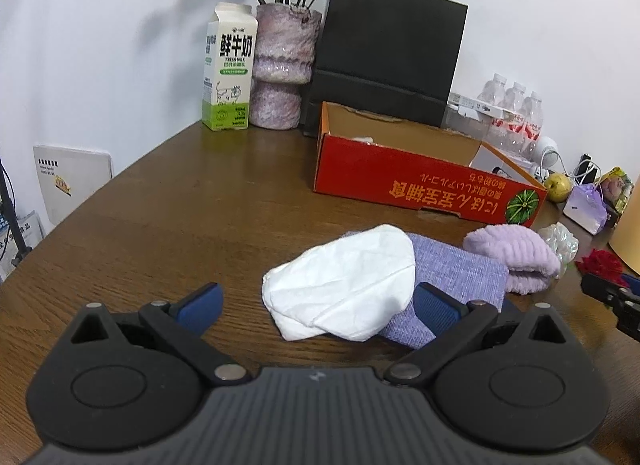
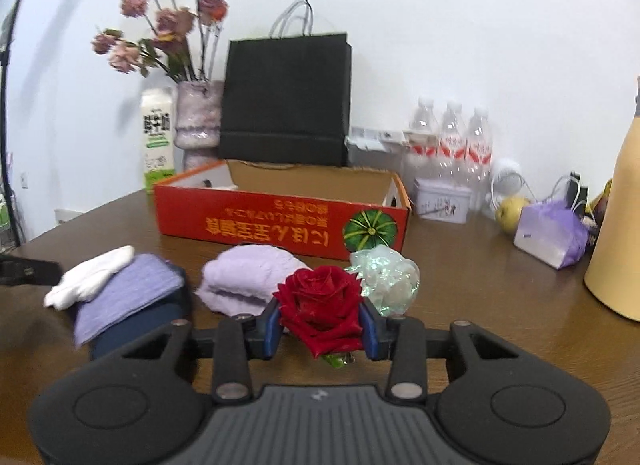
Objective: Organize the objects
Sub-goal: 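Grasp the folded white cloth with the left tool while the right tool holds the rose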
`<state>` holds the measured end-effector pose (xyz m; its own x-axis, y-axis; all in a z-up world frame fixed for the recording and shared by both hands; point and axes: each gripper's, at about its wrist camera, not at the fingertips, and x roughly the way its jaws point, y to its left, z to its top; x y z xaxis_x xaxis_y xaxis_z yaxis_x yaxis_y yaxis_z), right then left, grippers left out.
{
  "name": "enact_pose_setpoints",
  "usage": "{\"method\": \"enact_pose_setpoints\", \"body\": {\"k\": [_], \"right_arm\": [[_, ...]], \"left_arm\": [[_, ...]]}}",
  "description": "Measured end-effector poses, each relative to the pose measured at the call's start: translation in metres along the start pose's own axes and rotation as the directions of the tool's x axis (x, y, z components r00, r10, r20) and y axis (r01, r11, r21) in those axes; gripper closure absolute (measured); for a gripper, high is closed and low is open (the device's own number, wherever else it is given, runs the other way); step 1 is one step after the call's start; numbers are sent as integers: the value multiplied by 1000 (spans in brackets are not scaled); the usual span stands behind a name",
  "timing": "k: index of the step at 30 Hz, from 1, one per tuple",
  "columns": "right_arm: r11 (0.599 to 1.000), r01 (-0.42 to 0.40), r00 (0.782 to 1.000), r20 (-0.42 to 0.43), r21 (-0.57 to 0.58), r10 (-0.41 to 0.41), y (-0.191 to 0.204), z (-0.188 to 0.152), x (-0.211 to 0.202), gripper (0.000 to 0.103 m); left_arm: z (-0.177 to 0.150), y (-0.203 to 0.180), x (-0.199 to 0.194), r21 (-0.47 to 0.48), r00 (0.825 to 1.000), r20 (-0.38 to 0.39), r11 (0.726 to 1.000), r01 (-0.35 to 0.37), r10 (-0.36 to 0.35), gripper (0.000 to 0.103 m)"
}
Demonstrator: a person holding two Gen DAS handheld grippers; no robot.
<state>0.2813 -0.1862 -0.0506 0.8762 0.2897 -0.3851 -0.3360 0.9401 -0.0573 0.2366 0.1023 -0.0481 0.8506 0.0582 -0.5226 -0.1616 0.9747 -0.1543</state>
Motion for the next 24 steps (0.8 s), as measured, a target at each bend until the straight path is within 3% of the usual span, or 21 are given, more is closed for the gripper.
{"method": "enact_pose_setpoints", "body": {"k": [7, 15, 18, 24], "right_arm": [[1000, -1, 1000, 10, 0, 1, 1, 0, -6, 65], [1000, -10, 1000, 19, -4, 10, 2, -2, -8, 65], [1000, -11, 1000, 20, -5, 11, 2, -2, -8, 65], [1000, -13, 1000, 17, -4, 13, 2, -2, -8, 65]], "left_arm": [[-1, -3, 10, 0, 999, -44, 1000, 24, -24, 0], [15, -6, 34, 2, 991, -69, 994, 112, -112, 0], [19, -10, 52, 40, 988, -123, 994, 103, -97, 0], [20, -5, 63, 41, 988, -131, 996, 83, -77, 0]]}}
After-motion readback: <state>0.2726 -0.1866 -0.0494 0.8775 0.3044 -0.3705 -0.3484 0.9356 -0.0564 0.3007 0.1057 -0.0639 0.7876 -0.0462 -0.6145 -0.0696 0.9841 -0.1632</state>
